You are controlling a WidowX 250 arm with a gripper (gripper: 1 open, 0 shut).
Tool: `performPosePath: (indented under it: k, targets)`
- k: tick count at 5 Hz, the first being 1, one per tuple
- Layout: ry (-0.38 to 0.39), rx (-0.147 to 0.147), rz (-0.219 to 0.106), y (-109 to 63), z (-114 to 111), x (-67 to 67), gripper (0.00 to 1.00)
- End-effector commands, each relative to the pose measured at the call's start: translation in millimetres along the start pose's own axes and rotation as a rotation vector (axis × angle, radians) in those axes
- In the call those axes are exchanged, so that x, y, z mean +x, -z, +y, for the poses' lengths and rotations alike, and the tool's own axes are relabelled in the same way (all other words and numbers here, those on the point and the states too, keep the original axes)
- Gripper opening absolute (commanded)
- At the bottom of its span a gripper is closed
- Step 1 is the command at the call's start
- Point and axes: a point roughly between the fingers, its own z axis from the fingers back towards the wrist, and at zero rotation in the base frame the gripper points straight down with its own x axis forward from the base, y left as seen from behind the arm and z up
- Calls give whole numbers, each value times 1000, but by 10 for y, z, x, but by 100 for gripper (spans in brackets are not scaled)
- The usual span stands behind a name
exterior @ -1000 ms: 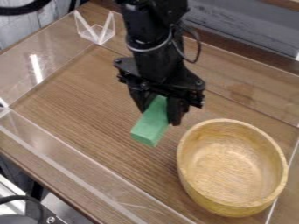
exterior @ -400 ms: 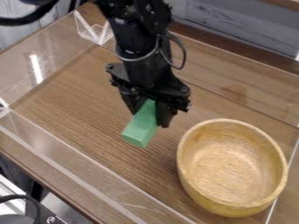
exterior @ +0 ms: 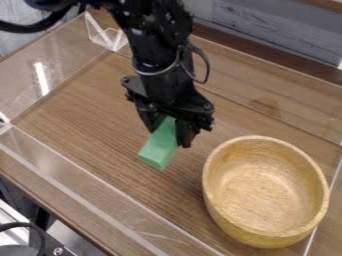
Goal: Remove the green block from inside the brown bowl and put it on the table
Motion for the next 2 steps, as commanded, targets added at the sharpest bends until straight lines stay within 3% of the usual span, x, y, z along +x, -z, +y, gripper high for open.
performPosePath:
  k: [1, 2]
  targets:
    - [-3, 4, -28, -15, 39, 75, 0]
    - [-6, 6, -28, 27, 64, 102, 0]
